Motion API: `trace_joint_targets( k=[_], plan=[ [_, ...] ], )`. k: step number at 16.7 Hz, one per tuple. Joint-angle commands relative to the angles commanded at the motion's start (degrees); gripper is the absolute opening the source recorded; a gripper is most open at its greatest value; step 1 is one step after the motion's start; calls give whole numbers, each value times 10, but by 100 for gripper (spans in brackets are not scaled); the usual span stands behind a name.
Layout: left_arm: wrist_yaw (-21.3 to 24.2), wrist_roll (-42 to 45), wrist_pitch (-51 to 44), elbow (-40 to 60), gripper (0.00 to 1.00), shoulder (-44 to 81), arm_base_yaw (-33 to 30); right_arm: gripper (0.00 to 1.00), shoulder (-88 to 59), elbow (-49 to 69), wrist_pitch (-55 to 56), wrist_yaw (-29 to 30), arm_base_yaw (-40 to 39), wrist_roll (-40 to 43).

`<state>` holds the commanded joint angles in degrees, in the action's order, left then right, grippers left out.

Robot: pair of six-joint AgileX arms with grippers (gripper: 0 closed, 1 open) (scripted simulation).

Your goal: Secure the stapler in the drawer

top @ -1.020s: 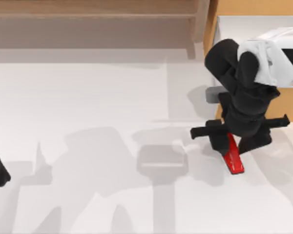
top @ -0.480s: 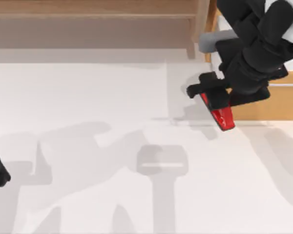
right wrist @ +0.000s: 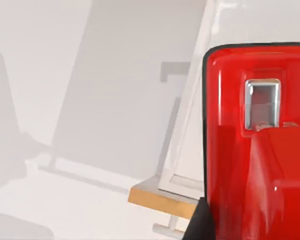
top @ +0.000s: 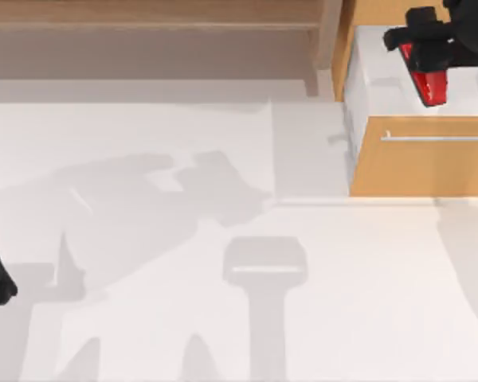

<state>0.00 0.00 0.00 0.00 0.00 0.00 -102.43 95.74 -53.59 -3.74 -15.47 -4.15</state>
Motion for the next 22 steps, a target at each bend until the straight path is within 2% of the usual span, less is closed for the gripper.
trace_joint_targets(
  k=[5,11,22],
  plan=[
    [0,0,0,0,100,0,0,0,-103,53,29,11,56,-11],
    [0,0,0,0,100,0,0,0,-223,41,25,11,88,-55],
    [0,0,0,0,100,0,0,0,-243,28,36,10,89,-62]
  ],
)
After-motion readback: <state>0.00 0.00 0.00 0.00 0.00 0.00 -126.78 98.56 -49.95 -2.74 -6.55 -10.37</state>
